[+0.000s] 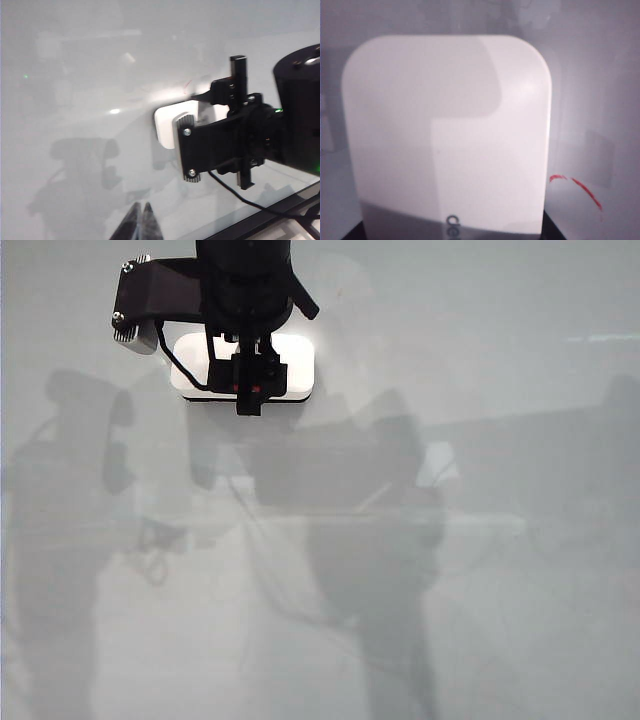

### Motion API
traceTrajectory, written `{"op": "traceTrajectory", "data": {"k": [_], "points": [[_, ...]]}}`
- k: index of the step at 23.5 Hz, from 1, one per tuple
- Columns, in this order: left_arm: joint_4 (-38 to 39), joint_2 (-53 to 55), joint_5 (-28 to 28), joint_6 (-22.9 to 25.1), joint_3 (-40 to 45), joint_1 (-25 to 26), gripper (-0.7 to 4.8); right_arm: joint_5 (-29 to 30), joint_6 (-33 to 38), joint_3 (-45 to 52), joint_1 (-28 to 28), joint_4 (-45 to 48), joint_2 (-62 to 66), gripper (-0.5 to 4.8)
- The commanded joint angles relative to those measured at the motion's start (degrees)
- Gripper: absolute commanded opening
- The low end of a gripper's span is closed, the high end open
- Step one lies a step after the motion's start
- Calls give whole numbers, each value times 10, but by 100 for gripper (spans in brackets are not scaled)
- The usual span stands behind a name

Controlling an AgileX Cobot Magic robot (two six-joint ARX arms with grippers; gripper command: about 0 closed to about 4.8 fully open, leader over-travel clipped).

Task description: Grab the whiteboard eraser that is attached to the surface of the whiteboard and use it to clean the writing on the whiteboard.

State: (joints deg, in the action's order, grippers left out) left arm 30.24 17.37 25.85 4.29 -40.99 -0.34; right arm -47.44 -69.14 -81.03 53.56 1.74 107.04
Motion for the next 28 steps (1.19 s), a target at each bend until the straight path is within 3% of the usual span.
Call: {"op": "traceTrajectory", "data": {"k": [1, 6, 10, 17, 22, 28], "points": [[-7, 1, -4, 4, -4, 0, -6, -82, -7, -3, -10, -2, -9, 171], [-7, 1, -3, 4, -4, 0, -5, -127, -37, -3, -9, -2, -74, 171], [-7, 1, -3, 4, -4, 0, -5, -124, -46, -3, -9, -3, -94, 171], [-7, 1, -4, 4, -4, 0, -6, -64, -10, -3, 4, -15, -20, 171], [-7, 1, -4, 4, -4, 0, -6, -86, -9, -3, 9, -12, 4, 171], [-8, 1, -6, 4, -4, 0, -6, -89, -23, -3, 2, 0, -90, 171]]}}
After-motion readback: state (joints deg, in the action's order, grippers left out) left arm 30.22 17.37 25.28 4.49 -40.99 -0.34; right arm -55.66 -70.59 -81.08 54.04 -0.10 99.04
